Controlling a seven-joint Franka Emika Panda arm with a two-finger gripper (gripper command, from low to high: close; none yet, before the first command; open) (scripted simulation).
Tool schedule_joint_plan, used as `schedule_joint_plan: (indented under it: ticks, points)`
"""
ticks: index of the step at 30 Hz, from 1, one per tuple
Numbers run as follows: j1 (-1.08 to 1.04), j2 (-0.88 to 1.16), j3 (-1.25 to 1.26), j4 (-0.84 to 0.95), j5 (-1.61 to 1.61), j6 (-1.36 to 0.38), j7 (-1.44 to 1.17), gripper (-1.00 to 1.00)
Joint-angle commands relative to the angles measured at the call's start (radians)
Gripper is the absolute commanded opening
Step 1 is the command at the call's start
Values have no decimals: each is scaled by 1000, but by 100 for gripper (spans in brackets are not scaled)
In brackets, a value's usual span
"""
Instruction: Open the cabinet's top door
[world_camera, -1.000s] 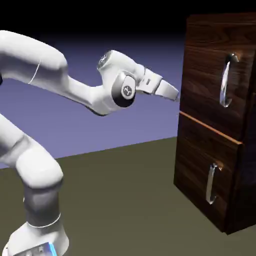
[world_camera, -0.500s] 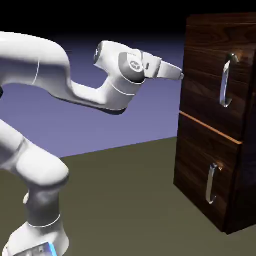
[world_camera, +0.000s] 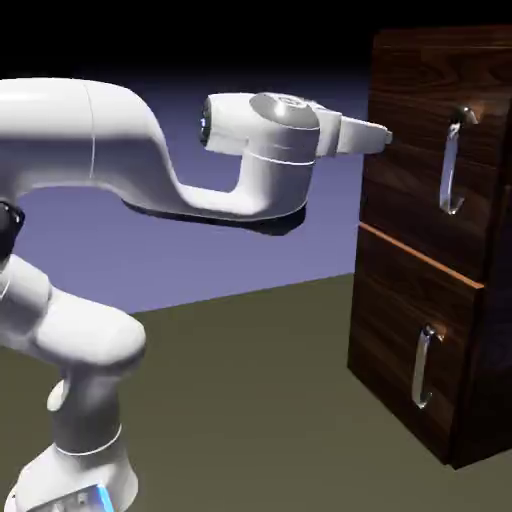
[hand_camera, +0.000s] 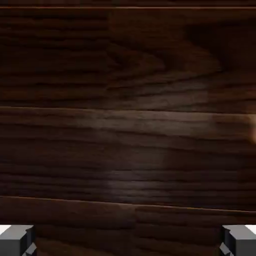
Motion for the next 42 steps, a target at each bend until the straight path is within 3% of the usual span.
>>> schedule_joint_plan:
  ticks: [1, 17, 24, 25, 42]
  points:
    - [15, -4, -17, 11, -44, 1, 33, 0]
    - [254, -71, -283, 188, -735, 12, 559, 0]
    - [449, -15, -416, 323, -745, -5, 563, 0]
    - [449, -15, -416, 323, -745, -5, 563, -100]
    - [-131, 67, 51, -24, -478, -243, 579, -100]
